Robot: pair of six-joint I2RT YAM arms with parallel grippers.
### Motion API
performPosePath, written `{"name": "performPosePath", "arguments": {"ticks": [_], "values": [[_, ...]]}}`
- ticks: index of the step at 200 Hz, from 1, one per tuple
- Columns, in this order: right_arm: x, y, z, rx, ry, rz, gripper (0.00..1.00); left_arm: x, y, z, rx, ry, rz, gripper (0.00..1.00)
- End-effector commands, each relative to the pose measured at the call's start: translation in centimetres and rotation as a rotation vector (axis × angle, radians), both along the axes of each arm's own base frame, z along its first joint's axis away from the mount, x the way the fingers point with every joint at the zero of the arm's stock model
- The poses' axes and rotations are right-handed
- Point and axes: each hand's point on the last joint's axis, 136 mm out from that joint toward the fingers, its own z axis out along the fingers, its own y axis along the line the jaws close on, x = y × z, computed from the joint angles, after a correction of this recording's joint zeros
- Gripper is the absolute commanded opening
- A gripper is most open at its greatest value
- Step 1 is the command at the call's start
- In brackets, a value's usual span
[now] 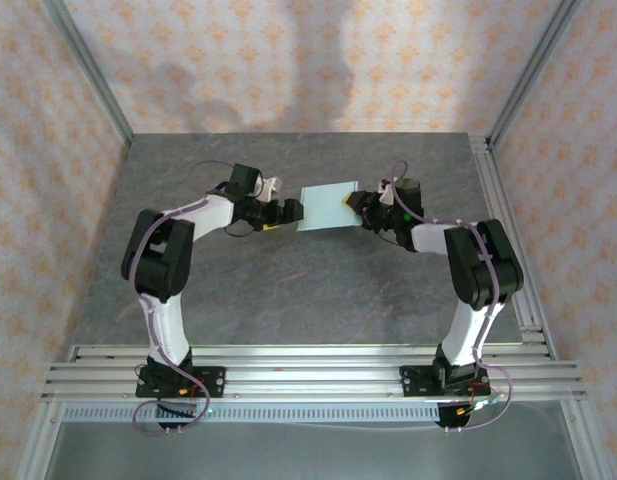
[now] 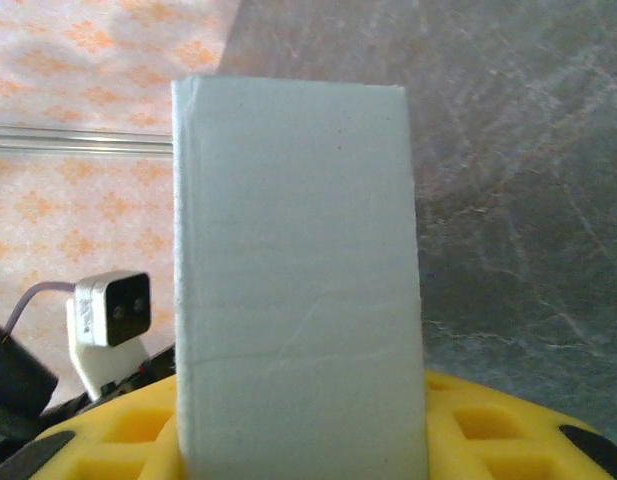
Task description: Fold the paper box
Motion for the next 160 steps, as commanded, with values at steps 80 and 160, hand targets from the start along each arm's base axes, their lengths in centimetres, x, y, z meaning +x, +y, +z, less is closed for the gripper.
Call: {"name": "performPosePath", "arguments": {"ticks": [80, 160], "values": [[-0.8, -1.2, 10.5, -0.015, -0.176, -0.015, 0.36, -2.3, -0.2, 12.1, 0.538, -0.936, -0.125, 1.00], [-2.9, -0.8, 16.8, 0.097, -0.183, 0.046, 0.35, -6.7, -3.0, 16.5, 0.949, -1.463, -0.316, 1.00]]}}
